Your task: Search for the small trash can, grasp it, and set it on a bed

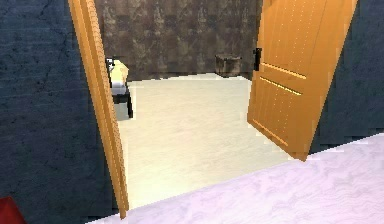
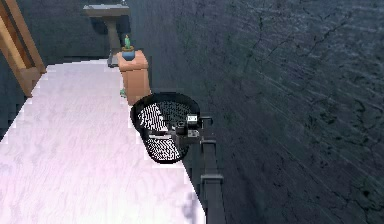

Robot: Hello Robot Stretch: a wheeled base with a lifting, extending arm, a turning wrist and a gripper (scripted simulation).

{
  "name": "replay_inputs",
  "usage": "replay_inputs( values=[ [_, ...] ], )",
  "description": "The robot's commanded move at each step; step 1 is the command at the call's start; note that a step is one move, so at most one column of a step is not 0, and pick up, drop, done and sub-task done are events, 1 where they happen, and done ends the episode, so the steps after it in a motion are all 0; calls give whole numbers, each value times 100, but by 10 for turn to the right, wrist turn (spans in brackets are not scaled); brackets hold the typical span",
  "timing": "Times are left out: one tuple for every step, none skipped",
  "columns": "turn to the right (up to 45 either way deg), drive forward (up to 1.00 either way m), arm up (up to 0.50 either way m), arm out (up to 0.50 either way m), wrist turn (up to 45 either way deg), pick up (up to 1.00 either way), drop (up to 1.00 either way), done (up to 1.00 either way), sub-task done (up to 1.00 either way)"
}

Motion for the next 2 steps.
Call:
replay_inputs(
  values=[
    [0,0,26,0,0,0,0,0,0],
    [0,0,0,0,-450,0,0,0,0]
  ],
)
